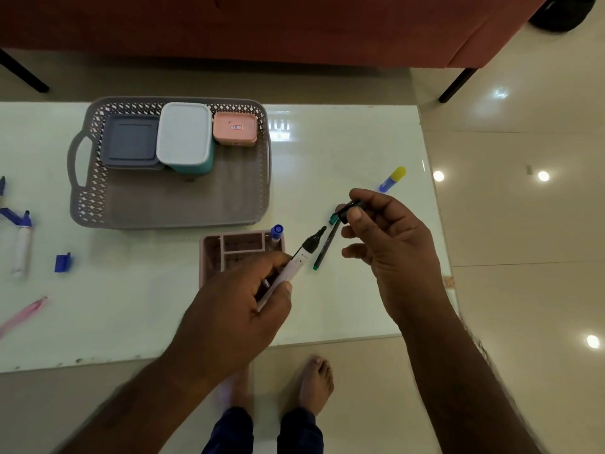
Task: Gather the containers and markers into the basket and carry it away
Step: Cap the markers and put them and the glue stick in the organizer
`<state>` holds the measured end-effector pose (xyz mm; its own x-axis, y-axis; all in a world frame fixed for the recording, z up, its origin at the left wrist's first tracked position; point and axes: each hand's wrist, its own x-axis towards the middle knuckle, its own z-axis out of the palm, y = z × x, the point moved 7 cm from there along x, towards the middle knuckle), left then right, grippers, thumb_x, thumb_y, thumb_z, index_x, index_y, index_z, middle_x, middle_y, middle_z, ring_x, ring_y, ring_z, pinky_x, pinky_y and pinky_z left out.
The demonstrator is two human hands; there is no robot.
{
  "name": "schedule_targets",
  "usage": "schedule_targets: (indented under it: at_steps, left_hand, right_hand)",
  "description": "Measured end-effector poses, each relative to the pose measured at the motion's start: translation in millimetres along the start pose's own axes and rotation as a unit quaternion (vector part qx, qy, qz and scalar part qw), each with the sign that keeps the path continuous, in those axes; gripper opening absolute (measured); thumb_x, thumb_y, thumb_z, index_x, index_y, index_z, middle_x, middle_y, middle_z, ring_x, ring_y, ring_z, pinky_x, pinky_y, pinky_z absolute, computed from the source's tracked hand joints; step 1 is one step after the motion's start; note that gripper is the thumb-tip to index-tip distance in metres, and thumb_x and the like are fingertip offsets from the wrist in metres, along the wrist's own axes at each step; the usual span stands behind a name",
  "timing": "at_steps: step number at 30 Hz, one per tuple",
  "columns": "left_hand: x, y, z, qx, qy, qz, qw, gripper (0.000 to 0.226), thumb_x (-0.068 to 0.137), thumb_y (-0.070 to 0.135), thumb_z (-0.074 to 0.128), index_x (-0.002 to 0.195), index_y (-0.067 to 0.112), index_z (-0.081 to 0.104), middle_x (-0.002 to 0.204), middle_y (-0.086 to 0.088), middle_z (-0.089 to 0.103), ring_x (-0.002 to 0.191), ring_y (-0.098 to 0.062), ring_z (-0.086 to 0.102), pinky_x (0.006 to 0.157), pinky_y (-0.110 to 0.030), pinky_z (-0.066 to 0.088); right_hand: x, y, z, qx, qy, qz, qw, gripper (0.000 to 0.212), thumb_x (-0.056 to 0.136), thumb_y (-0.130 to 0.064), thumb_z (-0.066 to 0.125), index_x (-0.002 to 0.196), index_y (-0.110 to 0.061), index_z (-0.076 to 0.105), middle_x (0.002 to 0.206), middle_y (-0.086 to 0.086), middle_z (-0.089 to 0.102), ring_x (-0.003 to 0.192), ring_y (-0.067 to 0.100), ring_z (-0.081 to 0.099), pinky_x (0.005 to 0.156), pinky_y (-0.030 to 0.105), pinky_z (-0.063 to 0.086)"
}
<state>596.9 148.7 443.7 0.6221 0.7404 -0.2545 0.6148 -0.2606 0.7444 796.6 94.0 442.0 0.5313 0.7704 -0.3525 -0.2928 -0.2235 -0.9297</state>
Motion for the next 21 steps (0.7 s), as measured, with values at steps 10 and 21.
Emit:
schedule_targets:
  at_steps: [10,21]
  left_hand:
    - [6.2,-3.3,-3.7,0.010,0.015,0.008,1.000,0.028,0.089,0.044,0.050,0.116,0.040,0.059,0.087,0.030,0.061,0.088,0.005,0.059,0.061,-0.004,0.042]
    - [9.0,5.8,-2.3,-0.030,0.006,0.028,0.999,0.034,0.096,0.042,0.047,0.123,0.027,0.061,0.086,0.022,0.057,0.086,0.005,0.056,0.069,-0.002,0.041]
  right_hand:
    - [-2.8,7.5,11.1,-0.003,-0.027,0.009,1.000,0.024,0.086,-0.014,0.070,0.110,-0.014,0.070,0.098,0.016,0.074,0.081,0.023,0.064,0.061,0.029,0.054]
    - [-0.8,7.8,15.8,-0.025,-0.046,0.002,0.999,0.023,0.086,-0.007,0.071,0.108,-0.016,0.073,0.095,0.012,0.076,0.077,0.020,0.067,0.059,0.026,0.054]
